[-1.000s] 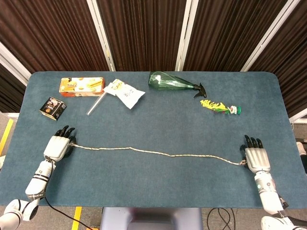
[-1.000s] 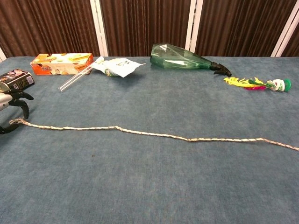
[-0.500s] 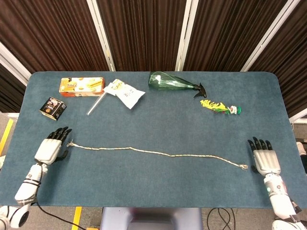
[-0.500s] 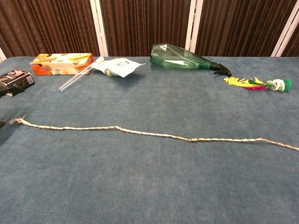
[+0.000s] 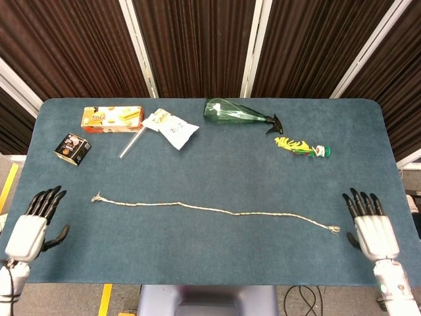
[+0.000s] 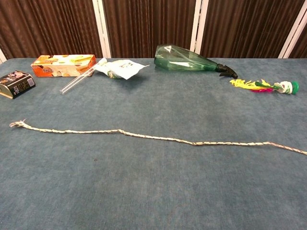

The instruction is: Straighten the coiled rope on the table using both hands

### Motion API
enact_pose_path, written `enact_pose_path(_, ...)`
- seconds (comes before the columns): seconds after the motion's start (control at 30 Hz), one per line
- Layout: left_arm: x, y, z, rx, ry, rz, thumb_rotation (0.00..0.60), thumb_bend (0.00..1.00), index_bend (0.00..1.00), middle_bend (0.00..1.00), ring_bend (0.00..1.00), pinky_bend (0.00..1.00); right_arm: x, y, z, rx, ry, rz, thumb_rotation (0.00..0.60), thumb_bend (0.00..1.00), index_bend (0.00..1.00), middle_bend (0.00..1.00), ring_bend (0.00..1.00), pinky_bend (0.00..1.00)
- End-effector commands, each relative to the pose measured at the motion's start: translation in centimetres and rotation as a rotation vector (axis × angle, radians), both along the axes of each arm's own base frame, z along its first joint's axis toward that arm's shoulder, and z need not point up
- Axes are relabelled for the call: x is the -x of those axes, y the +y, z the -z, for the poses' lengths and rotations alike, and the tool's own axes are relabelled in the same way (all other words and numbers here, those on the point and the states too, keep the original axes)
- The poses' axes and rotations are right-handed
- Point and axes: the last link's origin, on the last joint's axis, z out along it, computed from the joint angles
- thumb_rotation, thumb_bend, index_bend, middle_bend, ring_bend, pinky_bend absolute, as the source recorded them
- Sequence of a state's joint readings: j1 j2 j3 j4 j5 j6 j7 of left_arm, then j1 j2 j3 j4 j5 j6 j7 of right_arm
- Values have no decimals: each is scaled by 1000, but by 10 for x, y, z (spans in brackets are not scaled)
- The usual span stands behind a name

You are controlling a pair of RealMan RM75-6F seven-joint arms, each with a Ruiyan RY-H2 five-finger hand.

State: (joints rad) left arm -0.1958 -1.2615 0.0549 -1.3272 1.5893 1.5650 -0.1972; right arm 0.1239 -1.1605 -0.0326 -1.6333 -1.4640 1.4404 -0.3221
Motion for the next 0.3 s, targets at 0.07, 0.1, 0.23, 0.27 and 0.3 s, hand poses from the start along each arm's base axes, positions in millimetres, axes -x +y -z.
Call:
enact_pose_path(0.07, -4, -19, -11, 22, 36, -16, 600, 399, 0, 0, 0, 73, -5, 36, -9, 12, -31, -62, 600, 342, 0, 0, 0, 0)
enact_pose_path(0.1, -5, -19, -12, 16, 37, -6, 600, 399, 0, 0, 0, 73, -5, 36, -10, 24, -45, -63, 600, 342, 0, 0, 0, 0)
enact_pose_path(0.23, -8, -23, -13, 15, 39, 20, 600, 399, 0, 0, 0, 72, -1, 35, -13, 42, -58, -55, 600, 342, 0, 0, 0, 0)
enact_pose_path(0.27, -8, -24, -13, 17, 40, 23, 600, 399, 0, 0, 0, 72, -1, 35, -13, 40, -60, -56, 600, 342, 0, 0, 0, 0)
enact_pose_path(0.3, -8, -24, -12, 20, 43, 25, 600, 398, 0, 0, 0, 72, 0, 35, -13, 38, -60, -56, 600, 342, 0, 0, 0, 0)
